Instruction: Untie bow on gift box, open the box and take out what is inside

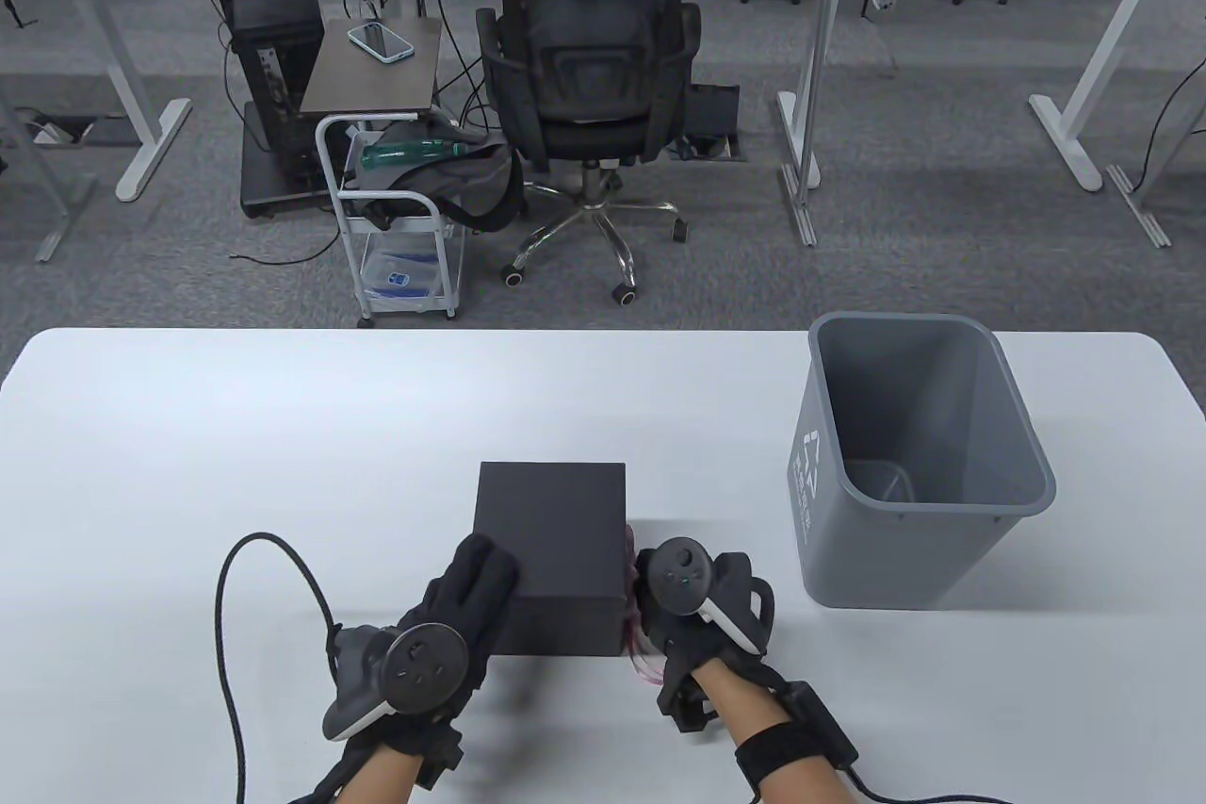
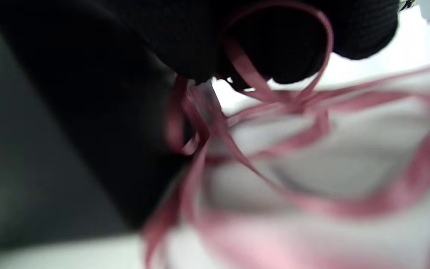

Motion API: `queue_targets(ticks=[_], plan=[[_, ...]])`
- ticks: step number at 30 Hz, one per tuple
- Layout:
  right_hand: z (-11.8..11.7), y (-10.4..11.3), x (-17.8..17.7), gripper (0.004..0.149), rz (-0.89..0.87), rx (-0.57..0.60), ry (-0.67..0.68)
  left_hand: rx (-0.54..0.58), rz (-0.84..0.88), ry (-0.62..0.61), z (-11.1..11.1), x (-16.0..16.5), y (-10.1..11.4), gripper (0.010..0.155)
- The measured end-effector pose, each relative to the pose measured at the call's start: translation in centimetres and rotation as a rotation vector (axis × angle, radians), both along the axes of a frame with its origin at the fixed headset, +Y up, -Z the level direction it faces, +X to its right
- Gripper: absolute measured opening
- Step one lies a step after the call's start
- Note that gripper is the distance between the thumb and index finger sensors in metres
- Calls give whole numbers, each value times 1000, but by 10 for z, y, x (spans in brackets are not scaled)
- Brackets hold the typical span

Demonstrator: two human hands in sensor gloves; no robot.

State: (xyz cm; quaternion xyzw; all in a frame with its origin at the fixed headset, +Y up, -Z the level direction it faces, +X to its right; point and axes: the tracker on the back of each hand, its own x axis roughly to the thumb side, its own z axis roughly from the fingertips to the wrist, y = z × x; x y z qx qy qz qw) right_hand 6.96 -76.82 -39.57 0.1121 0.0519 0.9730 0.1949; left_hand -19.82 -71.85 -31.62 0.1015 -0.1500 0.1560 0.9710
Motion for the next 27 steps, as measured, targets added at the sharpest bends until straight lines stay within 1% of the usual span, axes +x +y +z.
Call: queue_targets(ticks=[2, 3, 5, 7, 8, 10, 12, 13, 14, 16, 17, 18, 19, 20, 22, 24, 25, 27], plan=[[-2, -5, 2, 62, -11, -107, 68, 1, 1, -1, 0, 0, -1, 53], [-3, -6, 5, 71, -14, -184, 102, 1, 5, -2, 0, 0, -1, 53], [-5, -6, 12, 80, -44, -275, 153, 0, 10, -5, 0, -1, -1, 53], [-7, -7, 20, 93, -96, -391, 210, 0, 12, -6, 0, -1, -1, 53], [-8, -10, 23, 100, -90, -509, 235, 0, 13, -5, -1, -1, -2, 53], [-10, -18, 24, 116, -15, -676, 251, 2, 16, -9, -1, -2, -3, 54], [-10, -19, 21, 122, 80, -579, 264, -1, 24, -11, -1, -2, -3, 53], [-9, -21, 18, 123, 135, -549, 273, -2, 25, -11, -1, -2, -2, 53], [-8, -22, 16, 124, 154, -542, 284, -1, 23, -11, -1, -2, -3, 54], [-1, -26, 8, 123, 253, -437, 281, 1, 20, -10, -1, -2, -3, 54], [-1, -25, 6, 121, 305, -377, 257, 2, 22, -11, -1, -2, -3, 53], [1, -22, 4, 118, 265, -345, 275, 2, 27, -13, -1, -3, -3, 53], [2, -20, 3, 111, 222, -309, 267, 0, 31, -14, -1, -3, -3, 53], [3, -18, 2, 100, 195, -262, 247, -1, 33, -14, -1, -3, -3, 53], [2, -17, 0, 82, 208, -253, 239, 0, 31, -13, -2, -3, -3, 53], [3, -12, -2, 73, 192, -175, 228, -1, 38, -14, -2, -3, -4, 53], [4, -10, -4, 67, 186, -108, 218, -3, 43, -15, -2, -4, -4, 53], [5, -7, -6, 57, 195, -49, 210, -4, 44, -15, -2, -4, -4, 53]])
